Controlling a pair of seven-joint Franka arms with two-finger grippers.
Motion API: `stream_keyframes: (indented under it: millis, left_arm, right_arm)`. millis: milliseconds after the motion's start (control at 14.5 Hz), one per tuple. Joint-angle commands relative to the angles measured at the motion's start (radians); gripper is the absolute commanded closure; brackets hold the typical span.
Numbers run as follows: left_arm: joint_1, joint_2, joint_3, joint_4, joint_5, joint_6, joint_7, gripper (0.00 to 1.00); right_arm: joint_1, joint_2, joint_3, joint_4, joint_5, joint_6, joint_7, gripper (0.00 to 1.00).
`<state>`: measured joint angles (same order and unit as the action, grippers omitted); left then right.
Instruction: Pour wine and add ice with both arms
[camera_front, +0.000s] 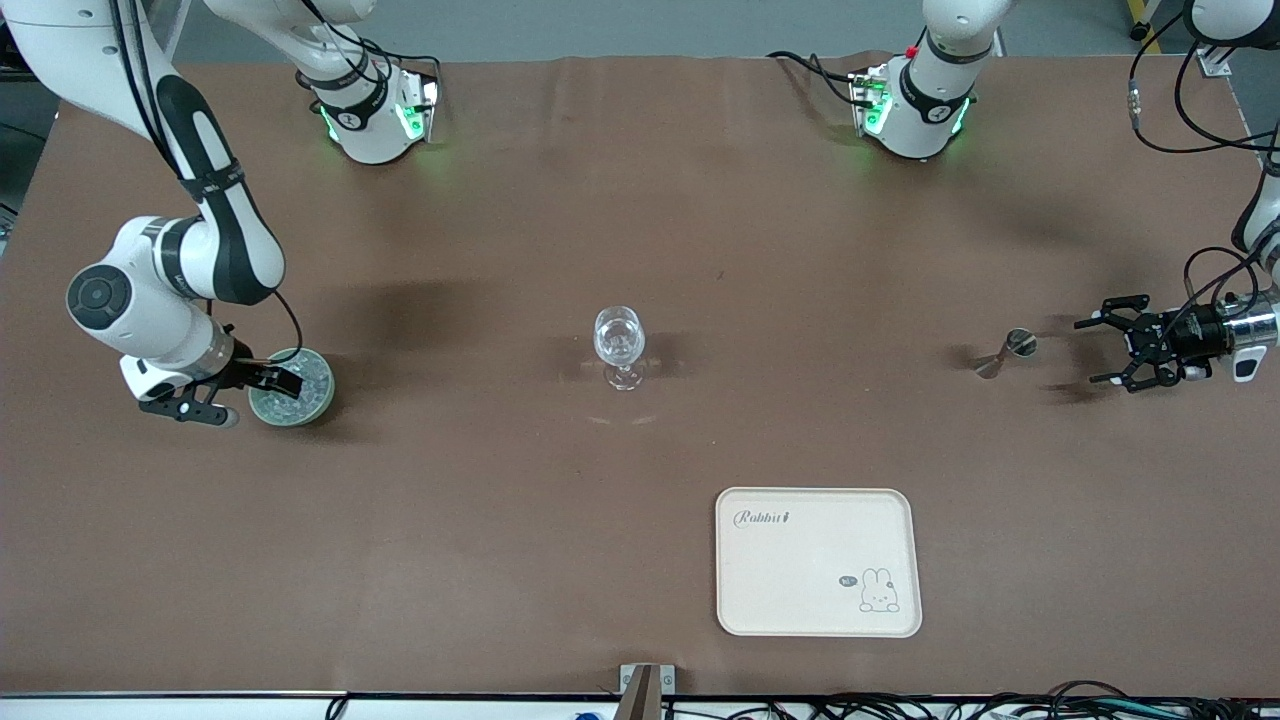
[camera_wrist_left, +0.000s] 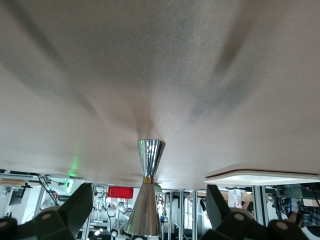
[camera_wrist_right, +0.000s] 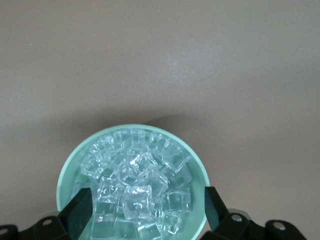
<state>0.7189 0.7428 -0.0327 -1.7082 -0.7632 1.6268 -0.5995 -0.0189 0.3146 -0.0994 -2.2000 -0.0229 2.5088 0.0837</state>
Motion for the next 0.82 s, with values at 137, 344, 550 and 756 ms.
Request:
stream_keyframes:
  millis: [137,344,550,756]
  left_arm:
    - [-0.018,-0.005,-0.012,-0.005,-0.062,-0.007,-0.029,0.00]
    - [-0.050,-0.014,-0.016,-0.007,-0.073,-0.008,-0.037,0.00]
    - [-0.045,-0.008,-0.026,-0.005,-0.073,-0.063,0.018,0.00]
    - [-0.058,-0.004,-0.026,-0.002,-0.076,-0.107,0.121,0.00]
  right_arm:
    - [-0.007,-0.014,0.012,-0.041,-0.009,0.015,-0.004,0.18]
    - [-0.007,-0.014,0.014,-0.040,-0.006,0.015,-0.004,0.24]
    - [-0.007,0.003,0.014,-0.035,0.003,0.025,-0.004,0.27]
    - [-0.007,0.004,0.014,-0.030,0.003,0.025,-0.004,0.37]
